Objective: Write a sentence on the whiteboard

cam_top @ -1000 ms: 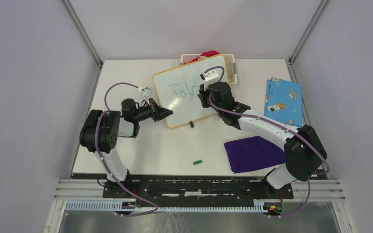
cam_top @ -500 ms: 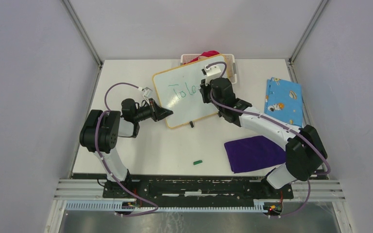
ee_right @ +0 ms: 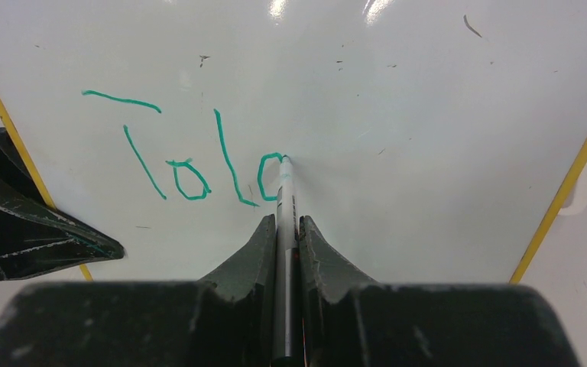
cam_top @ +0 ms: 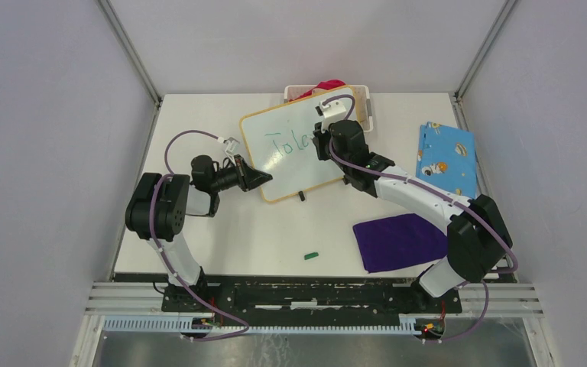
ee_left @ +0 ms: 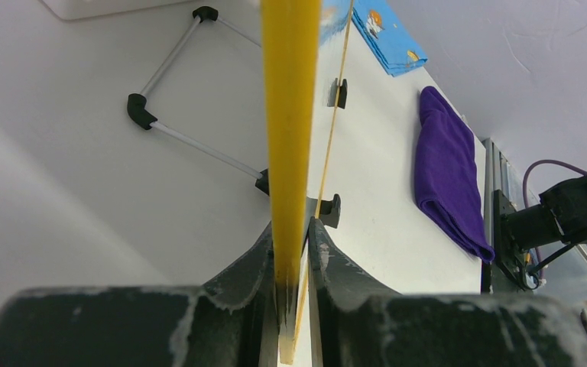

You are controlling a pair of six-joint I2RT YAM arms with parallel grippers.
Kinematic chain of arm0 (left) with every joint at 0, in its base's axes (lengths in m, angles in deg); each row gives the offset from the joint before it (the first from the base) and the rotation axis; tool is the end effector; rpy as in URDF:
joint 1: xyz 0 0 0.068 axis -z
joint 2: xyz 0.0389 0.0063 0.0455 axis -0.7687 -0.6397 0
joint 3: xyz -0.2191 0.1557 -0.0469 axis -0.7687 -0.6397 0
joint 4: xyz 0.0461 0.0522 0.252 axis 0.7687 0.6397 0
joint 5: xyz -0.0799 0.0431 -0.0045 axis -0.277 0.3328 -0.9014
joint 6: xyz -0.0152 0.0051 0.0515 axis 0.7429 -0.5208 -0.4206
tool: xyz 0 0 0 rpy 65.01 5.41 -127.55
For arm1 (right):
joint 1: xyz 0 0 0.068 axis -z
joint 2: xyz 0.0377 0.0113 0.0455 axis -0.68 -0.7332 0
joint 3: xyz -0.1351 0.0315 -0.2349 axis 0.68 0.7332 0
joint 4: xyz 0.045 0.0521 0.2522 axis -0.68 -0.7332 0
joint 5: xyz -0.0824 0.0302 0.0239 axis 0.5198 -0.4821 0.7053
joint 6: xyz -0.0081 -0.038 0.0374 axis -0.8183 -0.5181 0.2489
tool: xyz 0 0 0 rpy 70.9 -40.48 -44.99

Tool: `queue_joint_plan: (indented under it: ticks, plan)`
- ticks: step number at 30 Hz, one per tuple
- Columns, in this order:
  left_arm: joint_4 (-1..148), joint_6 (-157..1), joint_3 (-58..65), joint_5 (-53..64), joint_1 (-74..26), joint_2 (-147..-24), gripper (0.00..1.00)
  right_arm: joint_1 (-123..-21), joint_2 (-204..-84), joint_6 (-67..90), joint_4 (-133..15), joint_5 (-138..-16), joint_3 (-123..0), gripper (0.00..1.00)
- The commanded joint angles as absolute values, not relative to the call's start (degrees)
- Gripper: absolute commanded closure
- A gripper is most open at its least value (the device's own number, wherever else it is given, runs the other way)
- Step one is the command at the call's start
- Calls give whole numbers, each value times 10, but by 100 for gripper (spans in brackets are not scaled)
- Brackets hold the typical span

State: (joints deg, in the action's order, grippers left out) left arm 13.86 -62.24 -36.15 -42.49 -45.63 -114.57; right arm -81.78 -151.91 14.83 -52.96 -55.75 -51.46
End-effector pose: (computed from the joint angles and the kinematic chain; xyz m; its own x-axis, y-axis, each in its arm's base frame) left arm 0.3069 -0.0543 0.1380 -0.5509 -0.2105 -0.8076 0.6840 0.4406 -0.5814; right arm 0.2908 0.2242 0.2996 -0.3207 -0.0383 -0.9464 -0.3854 0.9180 0.0934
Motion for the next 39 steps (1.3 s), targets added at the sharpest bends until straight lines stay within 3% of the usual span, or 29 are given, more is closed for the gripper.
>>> queue_joint_plan:
  ticks: [1, 22, 39]
  plan:
    - [159, -630, -353, -393, -460, -1155, 78, -817, -1518, 145, -512, -560, -520, 100]
    - [161, -630, -352, -393, -460, -1156, 78, -813, -1471, 156, -497, -542, -458, 100]
    - [164, -630, -351, -393, -460, -1157, 78, -810, -1495, 147, -505, -555, -528, 100]
